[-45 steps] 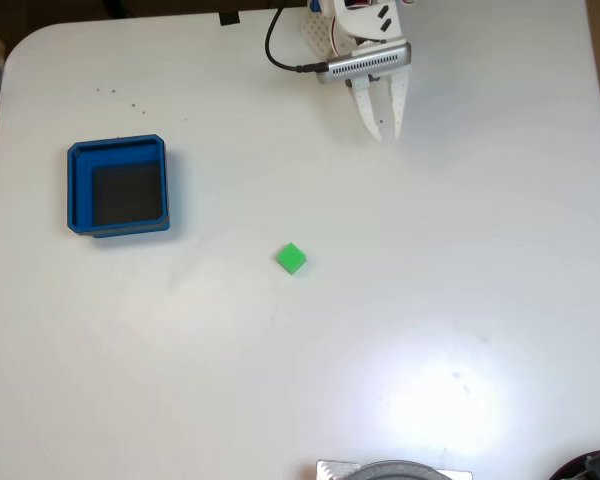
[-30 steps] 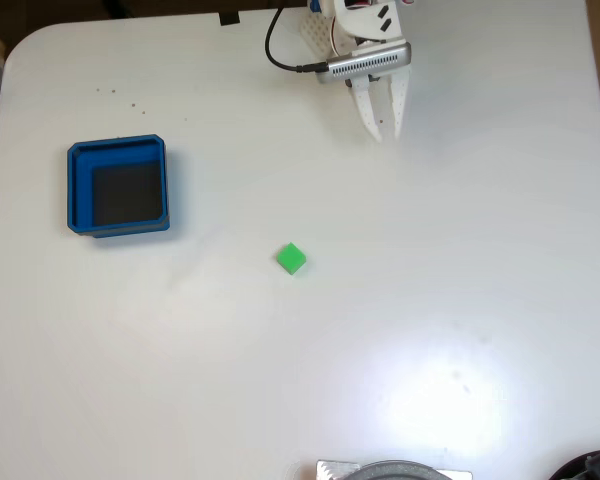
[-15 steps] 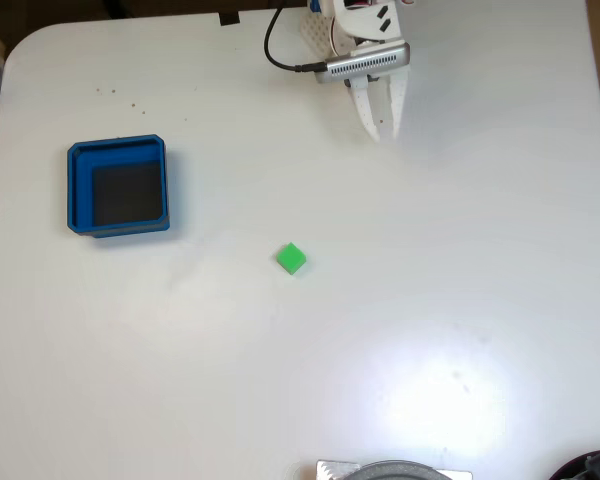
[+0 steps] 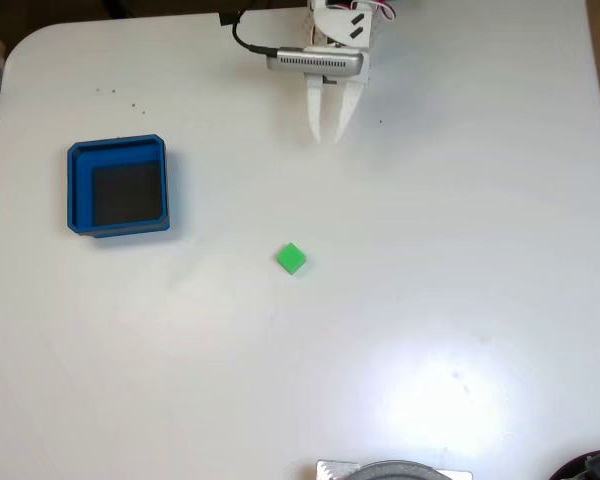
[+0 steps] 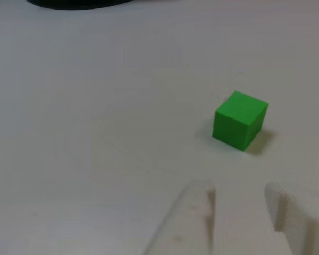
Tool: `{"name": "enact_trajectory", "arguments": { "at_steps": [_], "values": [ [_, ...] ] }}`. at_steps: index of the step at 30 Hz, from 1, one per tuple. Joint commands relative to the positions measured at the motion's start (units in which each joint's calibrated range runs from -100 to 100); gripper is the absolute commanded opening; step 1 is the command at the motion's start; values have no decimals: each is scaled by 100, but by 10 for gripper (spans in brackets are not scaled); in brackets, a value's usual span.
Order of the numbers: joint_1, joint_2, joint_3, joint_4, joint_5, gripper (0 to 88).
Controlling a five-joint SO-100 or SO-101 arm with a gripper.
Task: Pick up green cube and drop it in the blue box
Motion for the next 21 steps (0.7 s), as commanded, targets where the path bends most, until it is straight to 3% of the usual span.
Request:
{"name": "enact_trajectory", "arguments": {
  "at_steps": [1,8,21],
  "values": [
    [343,-92,9,-104,-5,32],
    [747,-92,9,-104,-10,32],
    [694,-67,-36,-145,15,32]
  ]
}}
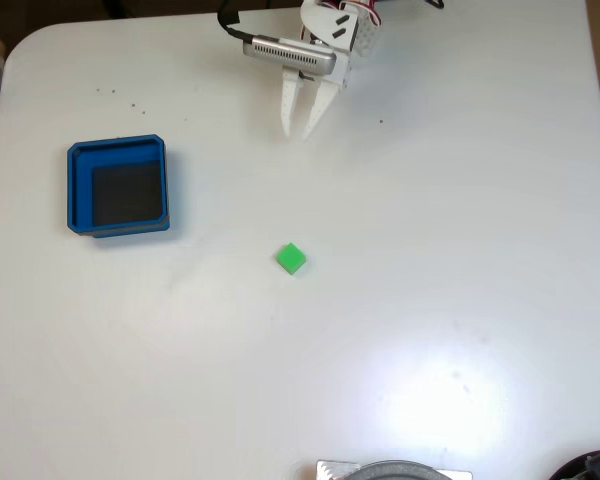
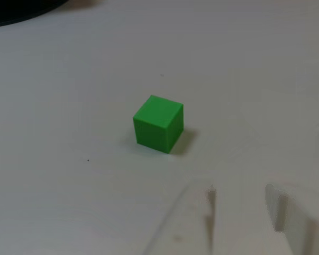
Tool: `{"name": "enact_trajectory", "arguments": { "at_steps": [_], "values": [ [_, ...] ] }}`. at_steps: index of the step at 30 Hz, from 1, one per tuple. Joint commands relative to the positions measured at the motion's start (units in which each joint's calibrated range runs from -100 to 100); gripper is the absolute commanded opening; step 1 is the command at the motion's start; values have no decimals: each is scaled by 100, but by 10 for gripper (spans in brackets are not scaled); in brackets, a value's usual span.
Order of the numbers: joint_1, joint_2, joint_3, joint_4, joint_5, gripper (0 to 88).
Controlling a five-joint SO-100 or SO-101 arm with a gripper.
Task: Pick up green cube and drop it in the blue box
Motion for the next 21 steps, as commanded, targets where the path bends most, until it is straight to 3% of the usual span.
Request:
{"name": "enact_trajectory", "arguments": {
  "at_steps": [1,7,21],
  "values": [
    [-18,-17,-108,-161,15,32],
    [-25,694,-952,-177,15,32],
    [-25,4206,-3842,-177,5,32]
  ]
}}
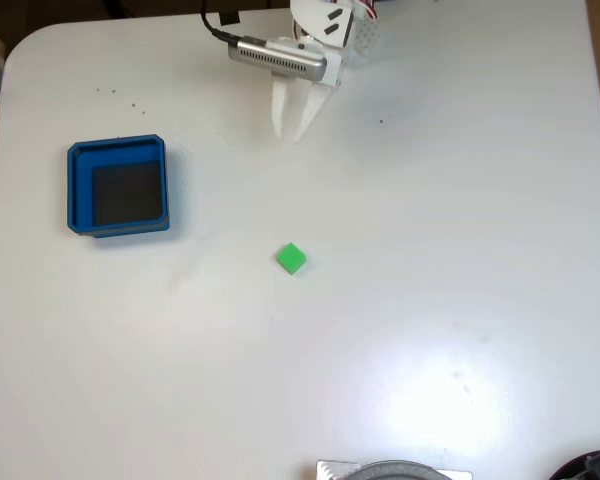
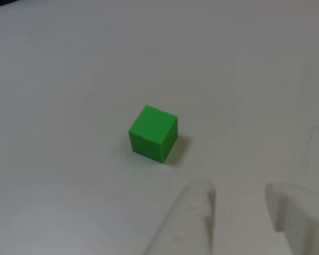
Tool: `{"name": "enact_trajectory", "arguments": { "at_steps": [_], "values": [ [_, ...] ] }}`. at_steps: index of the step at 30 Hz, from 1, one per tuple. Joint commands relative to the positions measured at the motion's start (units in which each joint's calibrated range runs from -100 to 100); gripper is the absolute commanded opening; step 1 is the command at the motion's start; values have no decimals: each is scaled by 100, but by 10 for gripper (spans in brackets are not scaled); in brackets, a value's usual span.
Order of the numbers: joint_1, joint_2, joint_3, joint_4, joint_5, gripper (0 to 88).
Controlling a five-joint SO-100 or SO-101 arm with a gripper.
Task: Pick up green cube and drop it in the blue box
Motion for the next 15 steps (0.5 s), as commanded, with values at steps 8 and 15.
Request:
{"name": "enact_trajectory", "arguments": {
  "at_steps": [8,15],
  "values": [
    [-25,2119,-2119,-169,-10,32],
    [-231,3289,-3089,-153,5,32]
  ]
}}
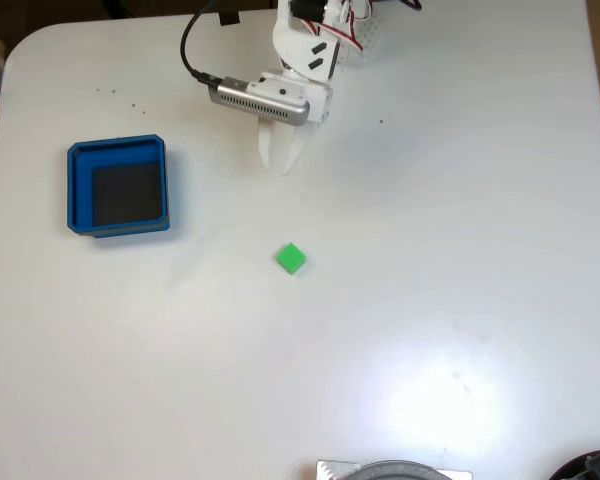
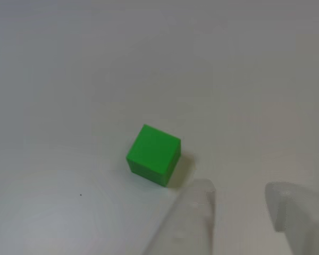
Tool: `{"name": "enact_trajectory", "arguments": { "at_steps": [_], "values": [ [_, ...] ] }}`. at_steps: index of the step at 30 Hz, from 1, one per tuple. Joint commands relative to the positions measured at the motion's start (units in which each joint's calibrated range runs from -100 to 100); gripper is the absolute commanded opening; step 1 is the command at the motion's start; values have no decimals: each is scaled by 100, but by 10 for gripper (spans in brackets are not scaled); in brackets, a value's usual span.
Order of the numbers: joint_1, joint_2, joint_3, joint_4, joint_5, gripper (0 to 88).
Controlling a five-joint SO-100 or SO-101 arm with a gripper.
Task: Pick up green cube and drop it in the blue box
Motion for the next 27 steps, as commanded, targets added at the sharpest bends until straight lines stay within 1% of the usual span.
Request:
{"name": "enact_trajectory", "arguments": {
  "at_steps": [1,7,17,21,27],
  "values": [
    [-139,624,-978,-136,-10,32],
    [-170,1753,-2225,-87,-15,33],
    [-147,2798,-3195,68,-20,34],
    [-162,3191,-3886,728,-20,33],
    [-178,3601,-5107,2196,-24,33]
  ]
}}
